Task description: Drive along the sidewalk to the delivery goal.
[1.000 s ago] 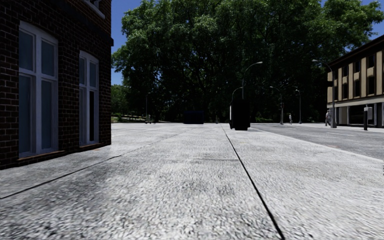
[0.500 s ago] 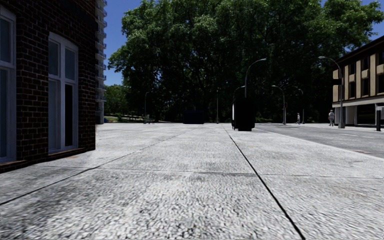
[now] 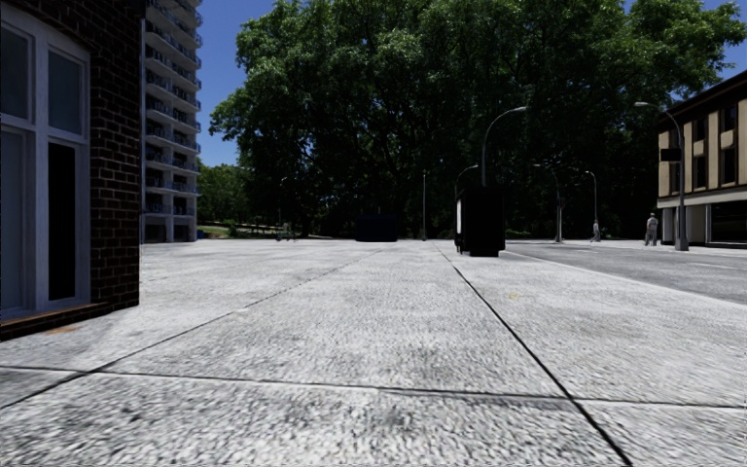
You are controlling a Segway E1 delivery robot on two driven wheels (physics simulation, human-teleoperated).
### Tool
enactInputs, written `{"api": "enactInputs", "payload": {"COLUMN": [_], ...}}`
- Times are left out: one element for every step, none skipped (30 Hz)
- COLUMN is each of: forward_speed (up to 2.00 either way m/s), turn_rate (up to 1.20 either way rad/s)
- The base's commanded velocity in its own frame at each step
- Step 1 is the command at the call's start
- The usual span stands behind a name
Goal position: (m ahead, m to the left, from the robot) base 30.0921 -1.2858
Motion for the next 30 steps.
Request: {"api": "enactInputs", "payload": {"forward_speed": [2.0,2.0,2.0,2.0,2.0,2.0,2.0,2.0,2.0,2.0,2.0,2.0,2.0,2.0,2.0,2.0,2.0,2.0,2.0,2.0,2.0,2.0,2.0,2.0,2.0,2.0,2.0,2.0,2.0,2.0], "turn_rate": [-0.13,-0.13,-0.13,-0.13,-0.13,-0.13,-0.13,-0.13,-0.13,-0.13,-0.13,-0.13,-0.13,-0.13,-0.13,-0.13,-0.13,-0.13,-0.13,-0.13,-0.13,-0.13,-0.13,-0.13,-0.13,-0.13,-0.13,-0.14,-0.14,-0.14]}}
